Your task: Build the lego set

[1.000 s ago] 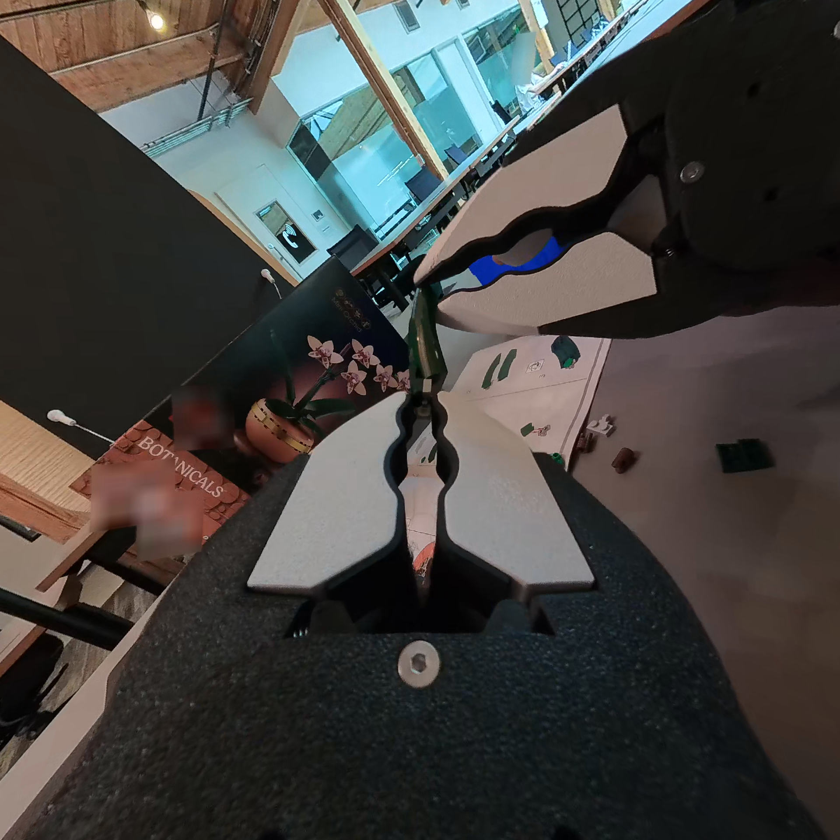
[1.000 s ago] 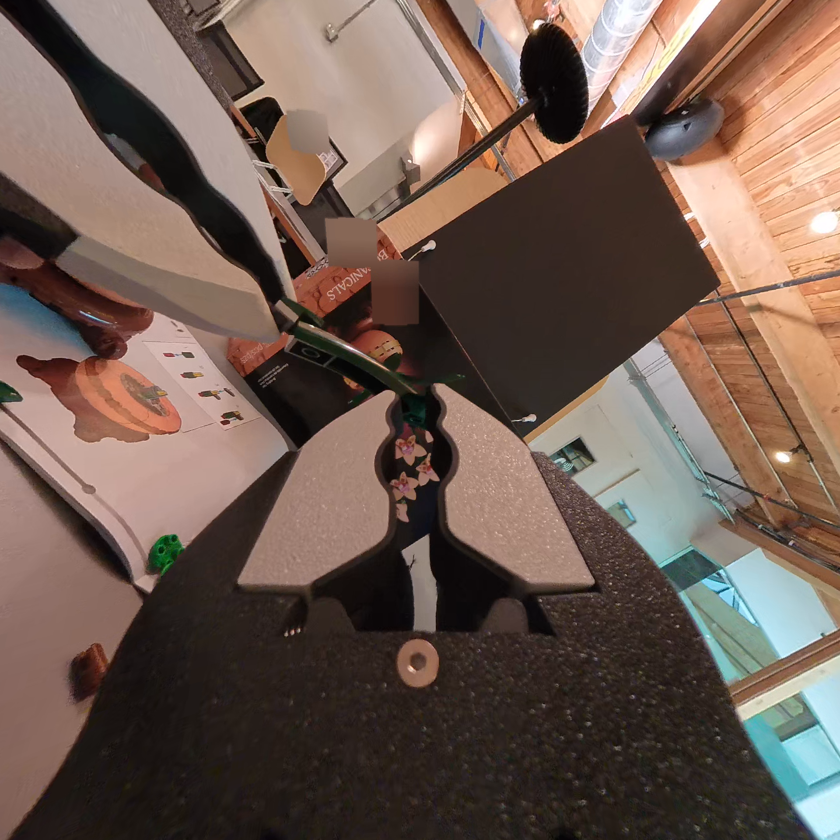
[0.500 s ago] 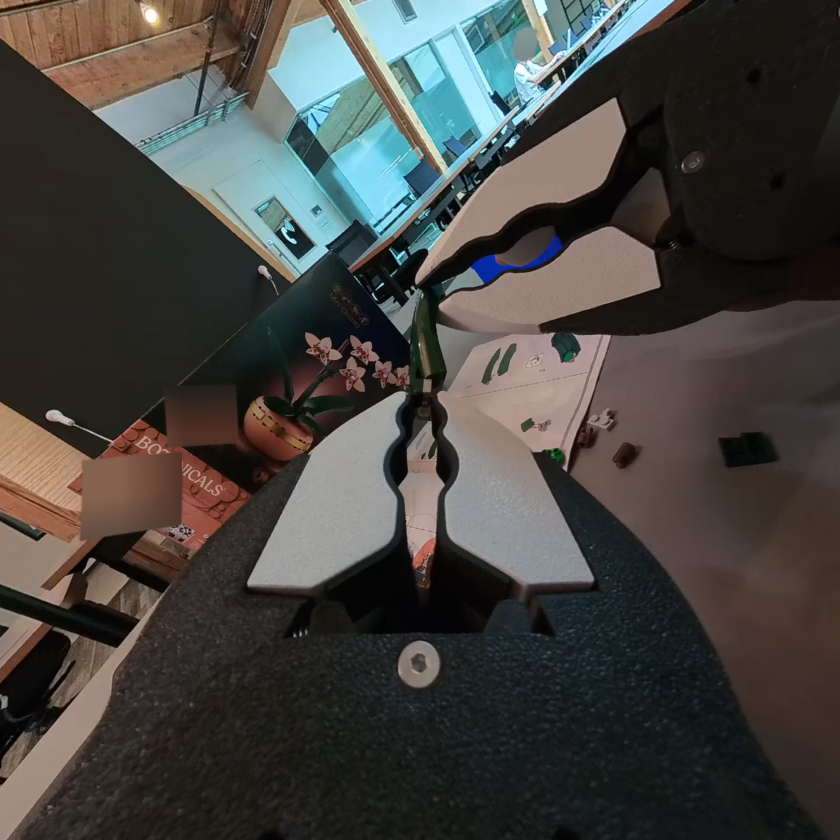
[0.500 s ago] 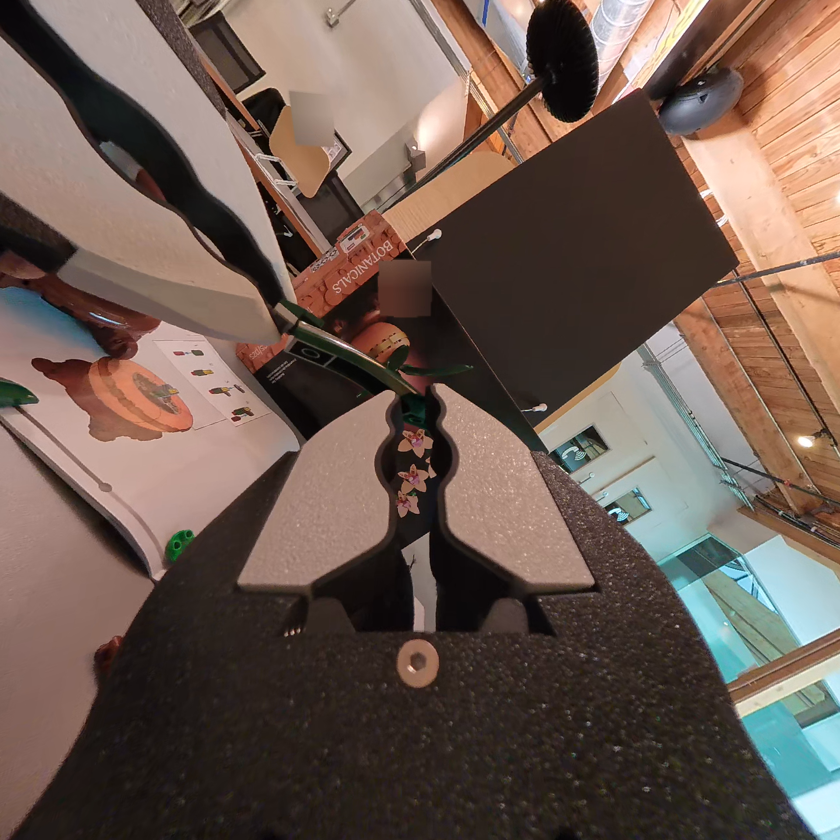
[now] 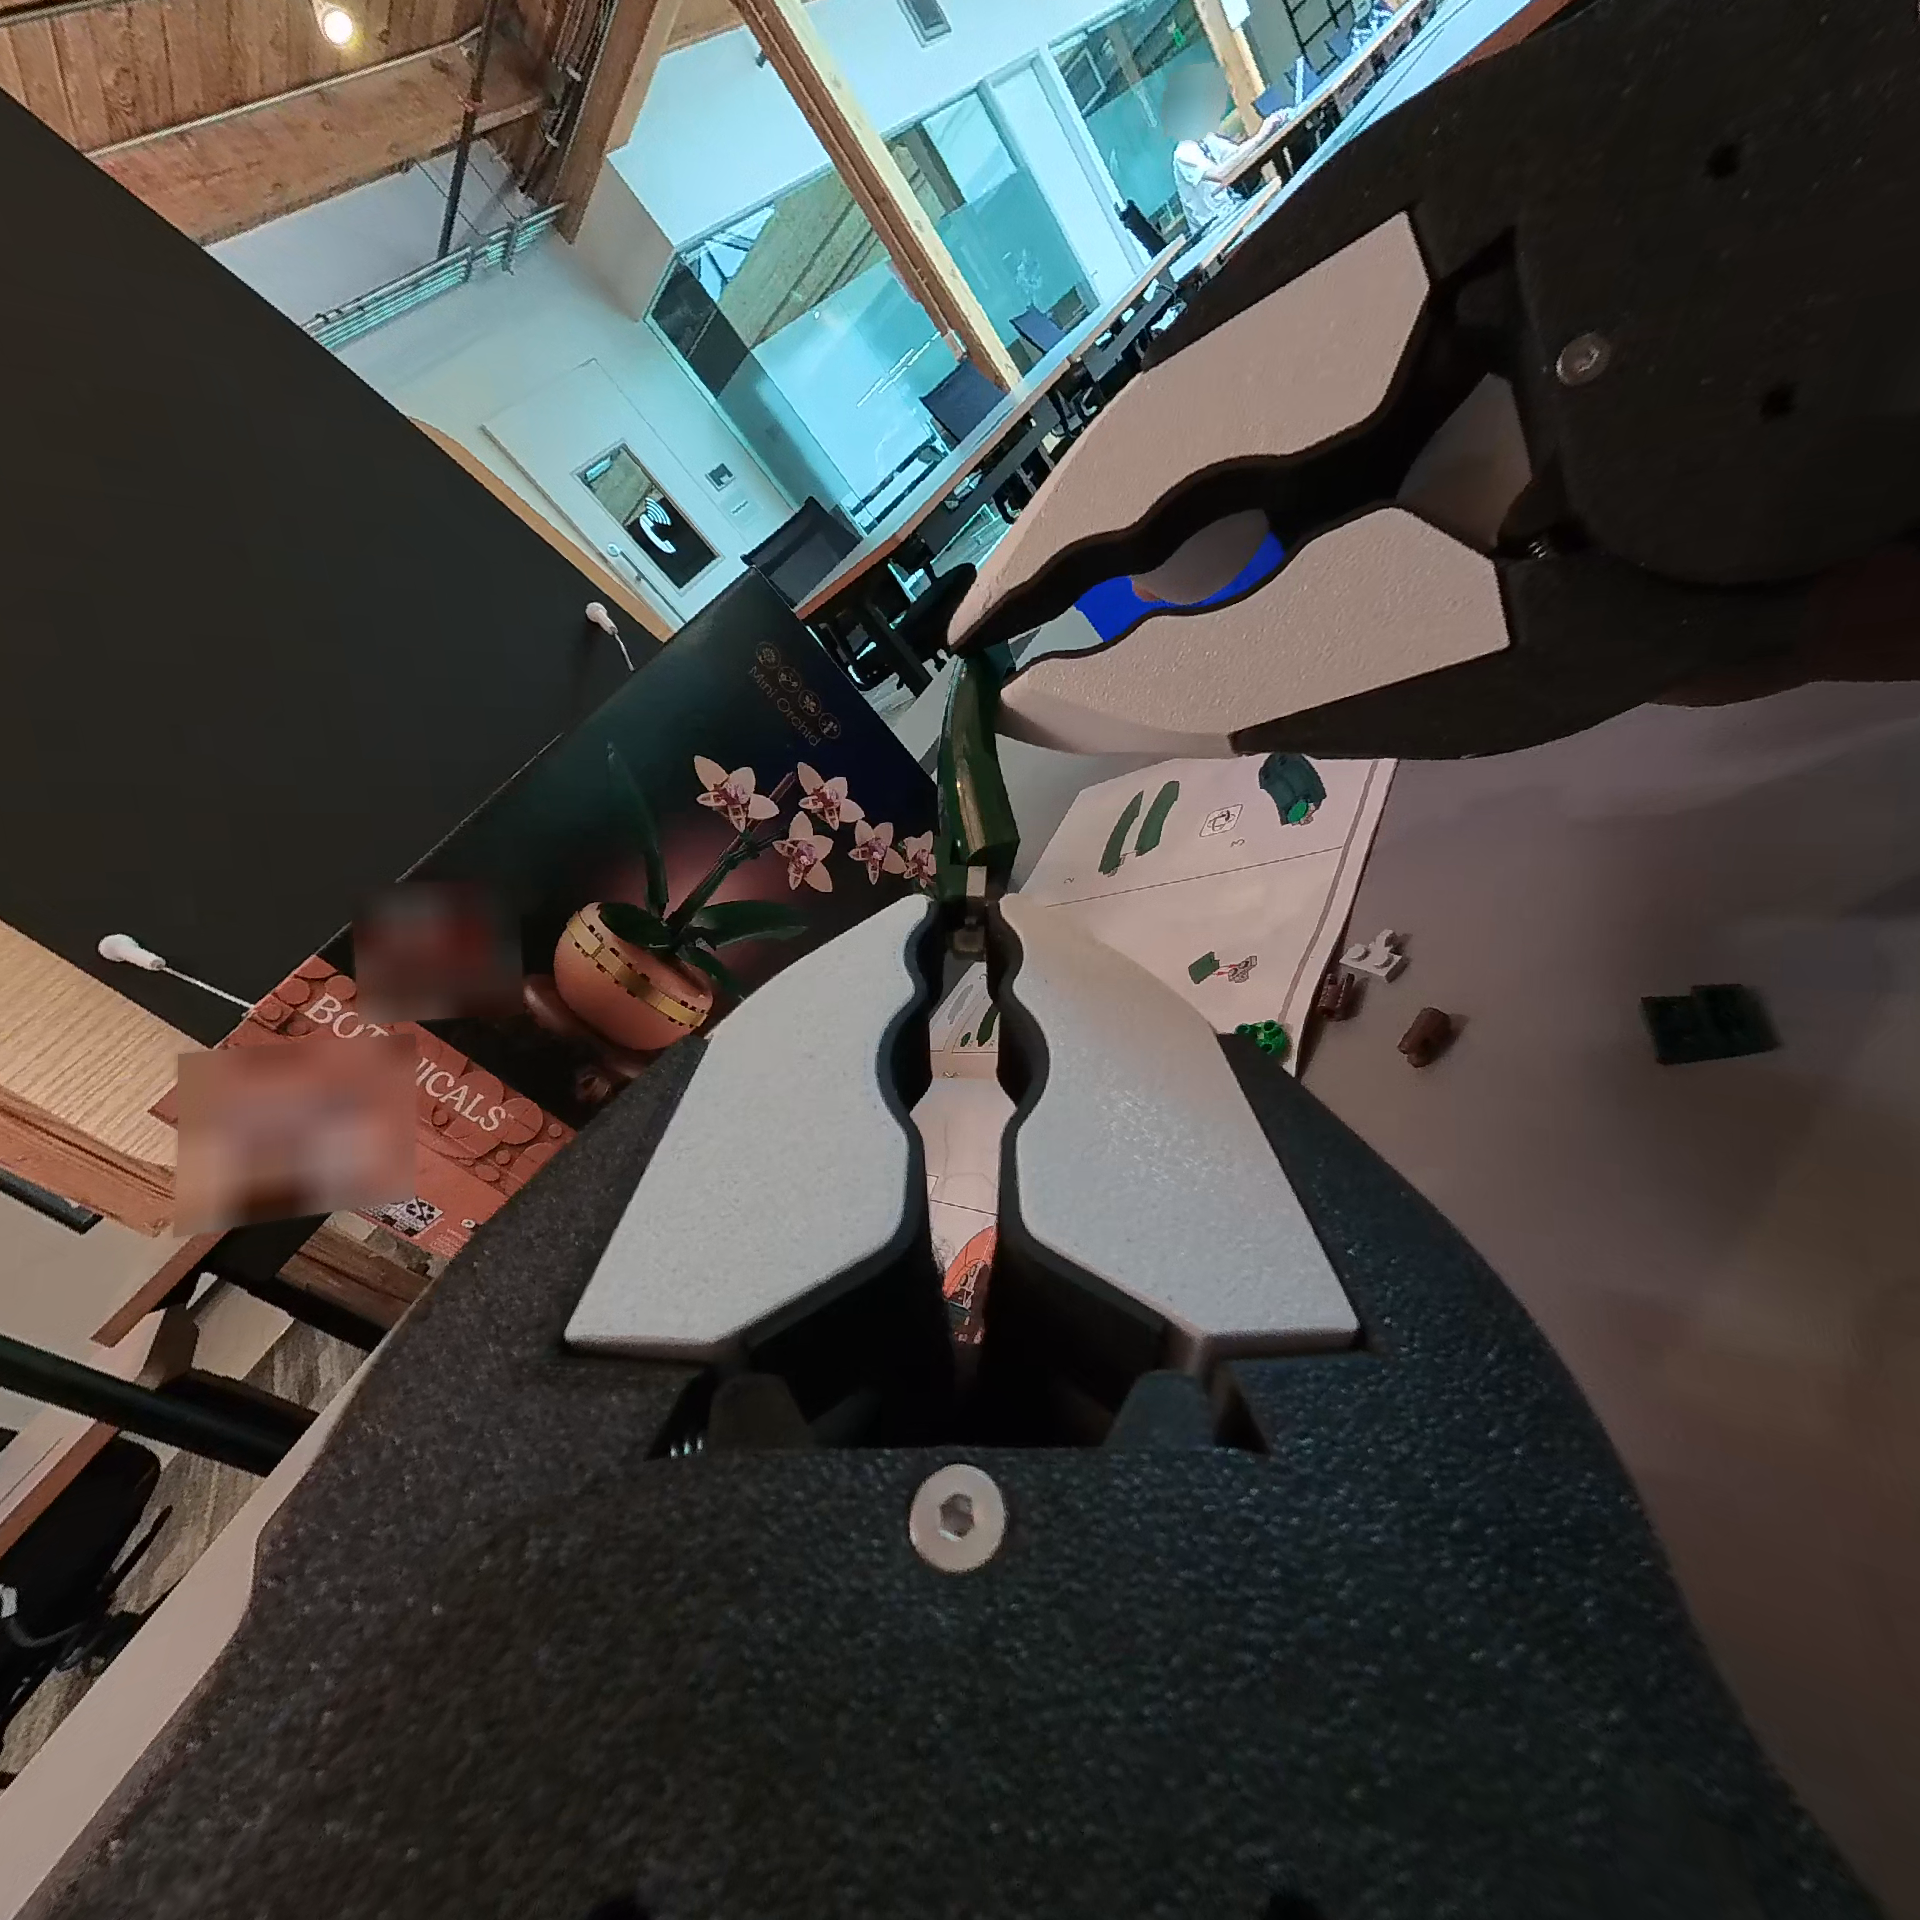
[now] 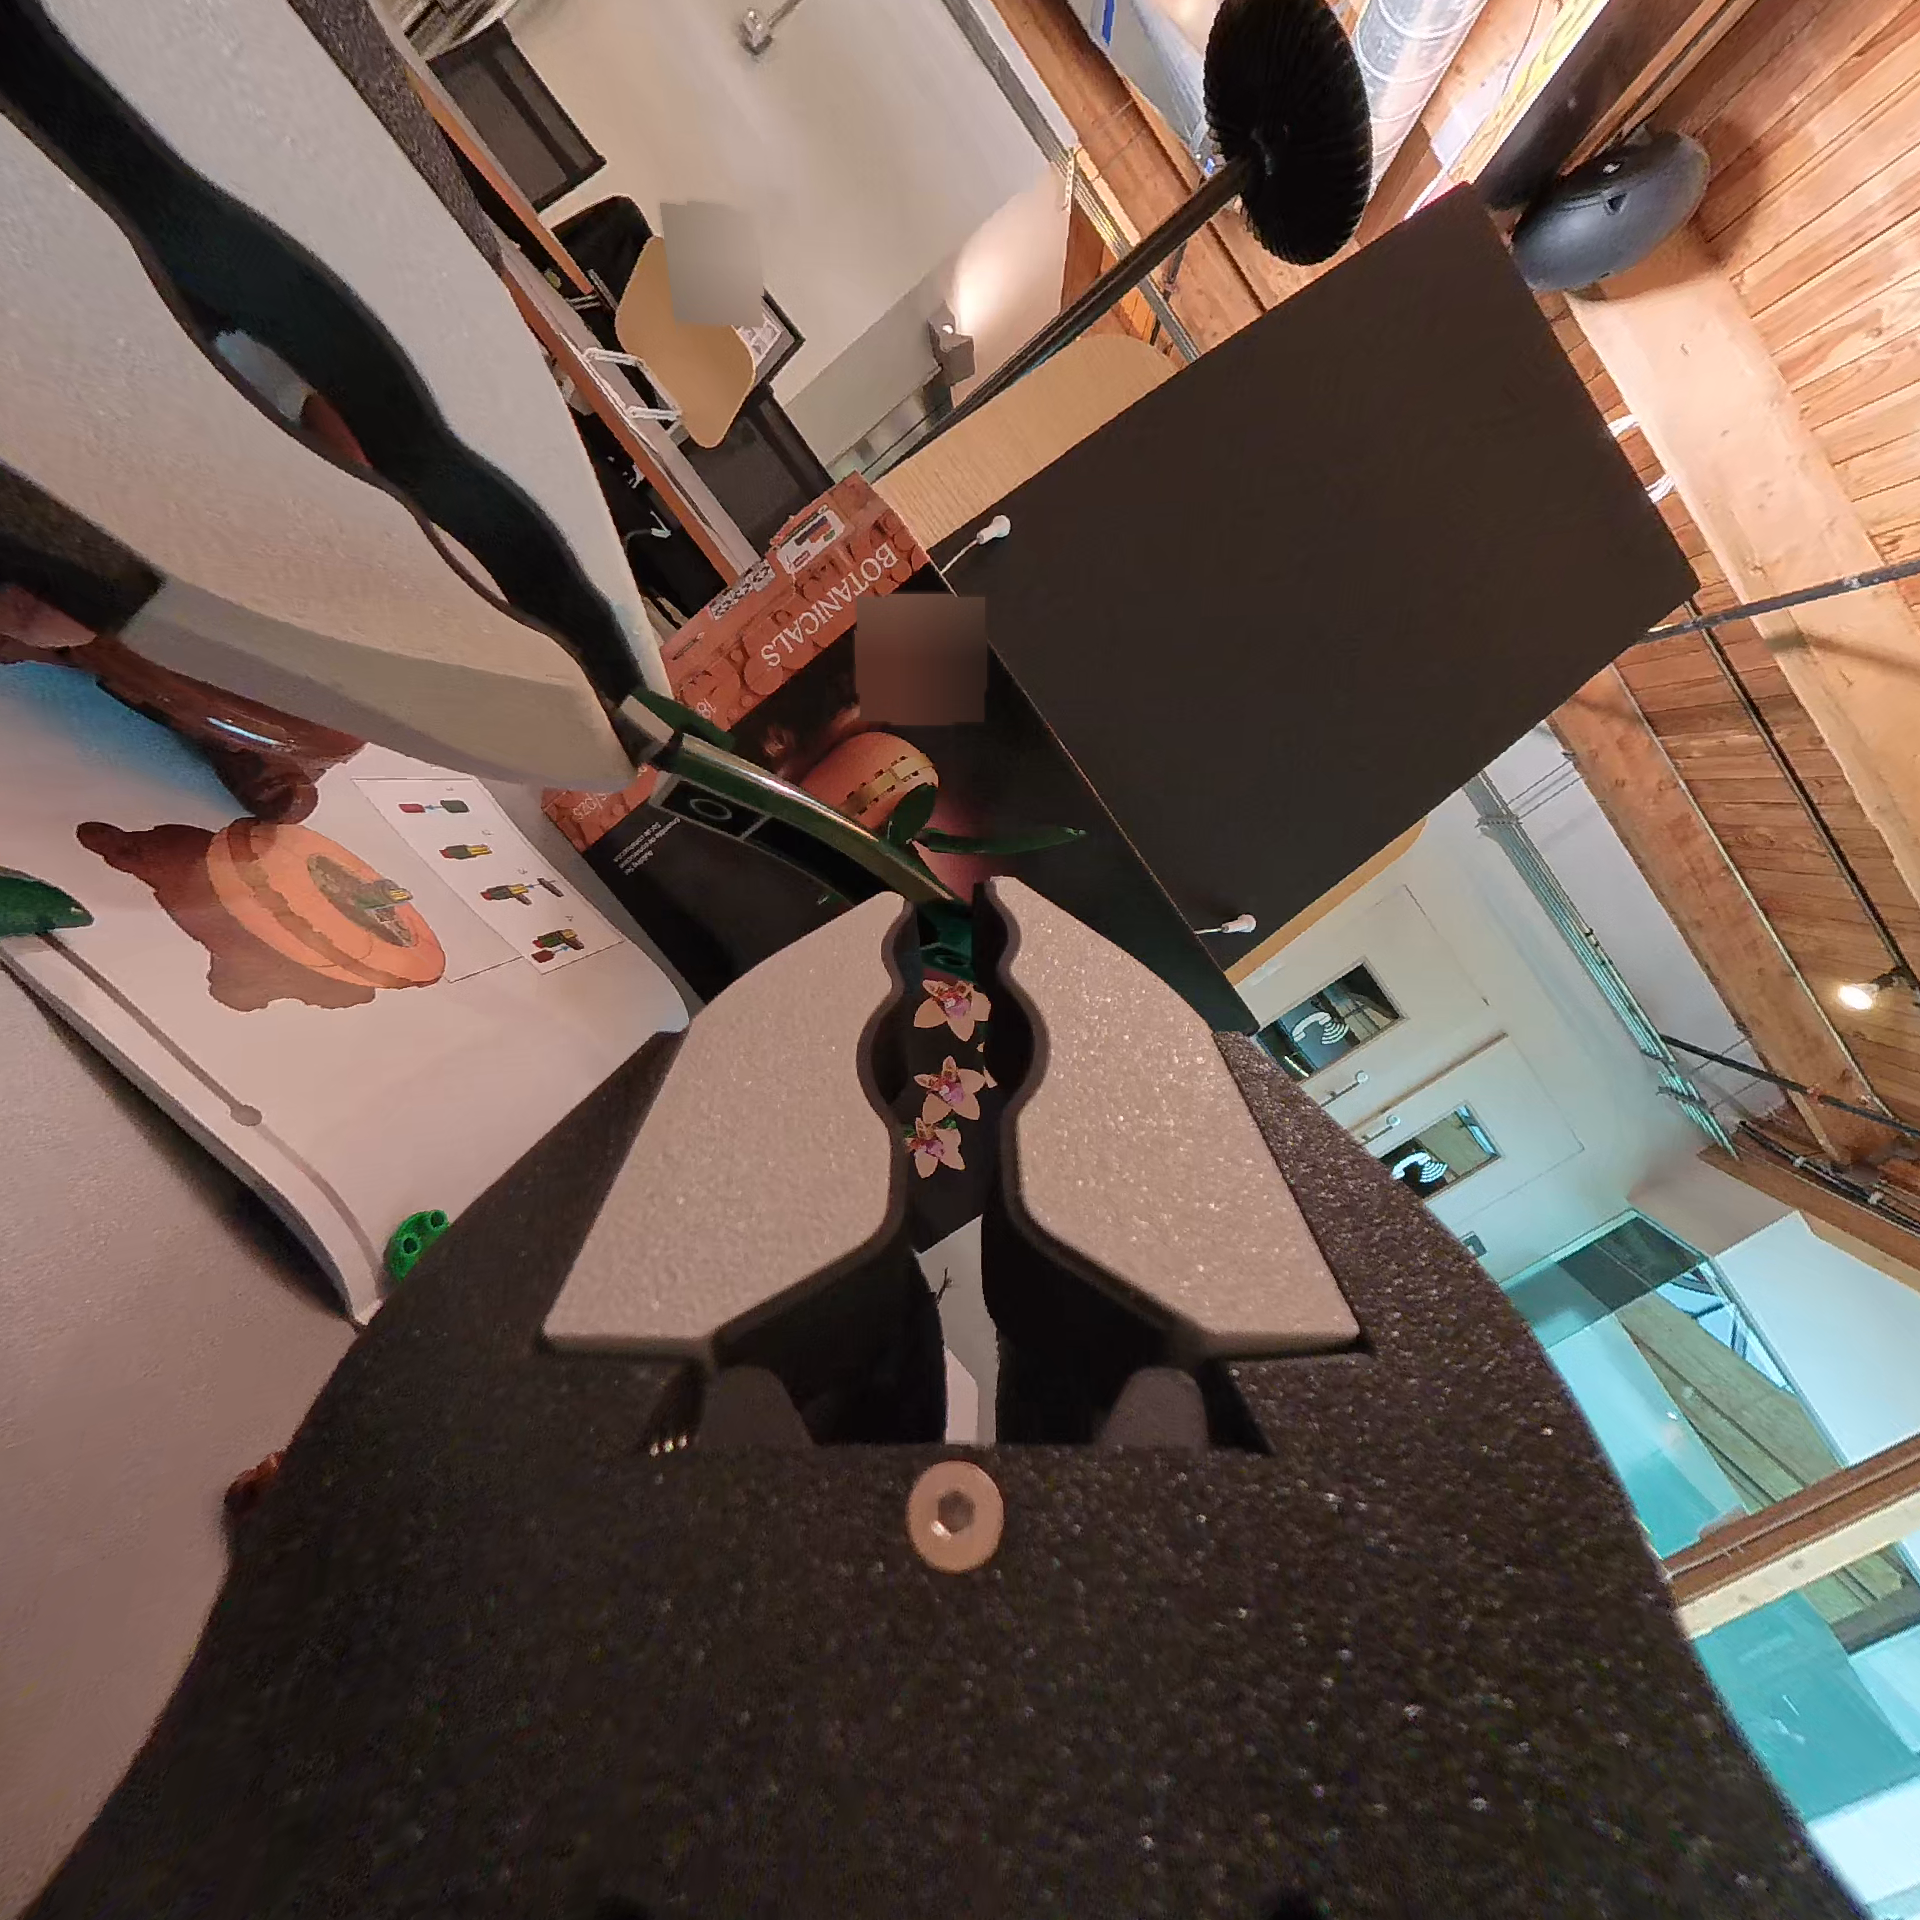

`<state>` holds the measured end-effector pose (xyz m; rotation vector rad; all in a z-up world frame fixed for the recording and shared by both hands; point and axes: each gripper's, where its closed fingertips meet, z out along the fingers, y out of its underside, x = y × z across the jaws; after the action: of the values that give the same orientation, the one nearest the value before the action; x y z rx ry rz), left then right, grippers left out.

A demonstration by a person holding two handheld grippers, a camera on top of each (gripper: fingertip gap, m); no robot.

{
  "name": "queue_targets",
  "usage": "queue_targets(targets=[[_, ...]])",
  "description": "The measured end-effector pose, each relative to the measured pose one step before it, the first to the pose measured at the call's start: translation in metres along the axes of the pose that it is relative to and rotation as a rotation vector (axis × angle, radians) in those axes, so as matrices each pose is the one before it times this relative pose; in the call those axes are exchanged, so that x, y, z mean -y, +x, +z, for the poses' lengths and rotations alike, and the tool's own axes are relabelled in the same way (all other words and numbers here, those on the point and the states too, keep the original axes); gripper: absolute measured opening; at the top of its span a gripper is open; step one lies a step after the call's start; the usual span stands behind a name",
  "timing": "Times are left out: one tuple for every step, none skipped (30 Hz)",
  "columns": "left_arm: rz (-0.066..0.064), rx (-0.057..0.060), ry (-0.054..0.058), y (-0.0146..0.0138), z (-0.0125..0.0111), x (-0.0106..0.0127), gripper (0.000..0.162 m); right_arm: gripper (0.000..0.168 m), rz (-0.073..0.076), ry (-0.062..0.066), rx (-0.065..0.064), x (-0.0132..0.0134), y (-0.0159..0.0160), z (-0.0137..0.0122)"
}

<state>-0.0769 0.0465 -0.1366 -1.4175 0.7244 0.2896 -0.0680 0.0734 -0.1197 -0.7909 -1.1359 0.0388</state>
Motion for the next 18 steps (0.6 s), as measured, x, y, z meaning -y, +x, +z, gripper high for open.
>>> queue_targets(targets=[[-0.0026,-0.0008,0.0003,-0.00061,0.00015,-0.0004,0.006,0.009,0.0011,0.0009,0.0002,0.00008,-0.00006,-0.00002],[-0.0005,0.0003,0.0007,-0.00007,-0.00026,0.00017,0.006,0.009,0.0017,0.0005,-0.0001,0.00017,0.00017,0.00015],[0.0009,0.001,0.0009,-0.00003,-0.00049,0.00035,0.006,0.009,0.0021,-0.0008,0.0007,0.00005,0.00007,0.00029],[0.0009,0.0003,-0.0003,0.00007,-0.00006,0.0001,0.006,0.009,0.0008,-0.0011,0.0003,0.00014,0.00005,0.0],[0.0001,-0.0001,-0.0004,-0.00006,-0.00003,0.00003,0.006,0.009,-0.0007,0.0001,0.0003,-0.00002,0.00006,-0.00008],[-0.0006,-0.0001,0.0005,0.00053,-0.00021,0.00042,0.006,0.008,-0.0009,0.0002,-0.0004,0.00026,-0.00013,-0.00022],[-0.001,-0.0006,0.0001,0.00086,-0.00056,0.00055,0.006,0.009,0.0003,-0.0002,0.0004,-0.00042,-0.00014,-0.00013],[-0.0015,-0.0002,0.0001,-0.00006,-0.00002,0.00011,0.006,0.008,0.002,0.0001,0.0005,0.00007,-0.00033,-0.0002],[-0.0017,-0.0005,0.0007,0.00022,-0.00017,-0.00001,0.006,0.008,0.0019,0.0,0.001,-0.00012,-0.00001,-0.00018],[-0.0009,-0.0002,0.0004,0.00005,0.0001,-0.0001,0.006,0.008,0.0012,0.0004,-0.0004,0.00002,-0.00026,0.00053],[-0.0001,0.0001,0.0001,0.00043,0.00012,0.00008,0.006,0.008,0.0006,-0.0002,-0.0005,-0.00024,0.00061,-0.0002],[0.0003,0.0,0.0001,-0.00026,0.00036,-0.00003,0.006,0.008,0.0004,-0.0005,0.0,0.00019,-0.00005,0.00033],[0.0006,0.0003,0.0,-0.00046,0.00015,-0.00042,0.006,0.008,0.0002,-0.0003,-0.0004,-0.00021,0.00004,-0.00007],[-0.0003,0.0004,-0.0002,-0.00038,0.00027,-0.00091,0.006,0.008,-0.0002,-0.0007,-0.0001,-0.00007,0.00029,0.00033],[-0.0017,-0.0005,-0.0001,-0.00032,0.00078,-0.00077,0.006,0.008,0.0003,-0.0007,0.0007,0.00029,0.00007,0.00013],[-0.0021,-0.0004,0.0008,0.00002,-0.00022,-0.00004,0.006,0.008,0.0007,0.0002,0.0004,0.00037,-0.00033,0.00047],[-0.0015,0.0,0.001,-0.00039,-0.00039,-0.00001,0.006,0.008,0.001,0.0013,-0.0009,-0.00001,-0.00039,-0.00019],[-0.0014,0.0,0.001,0.00041,-0.00069,0.00011,0.006,0.008,0.0003,0.0007,-0.0004,0.00035,-0.00009,-0.00025]])
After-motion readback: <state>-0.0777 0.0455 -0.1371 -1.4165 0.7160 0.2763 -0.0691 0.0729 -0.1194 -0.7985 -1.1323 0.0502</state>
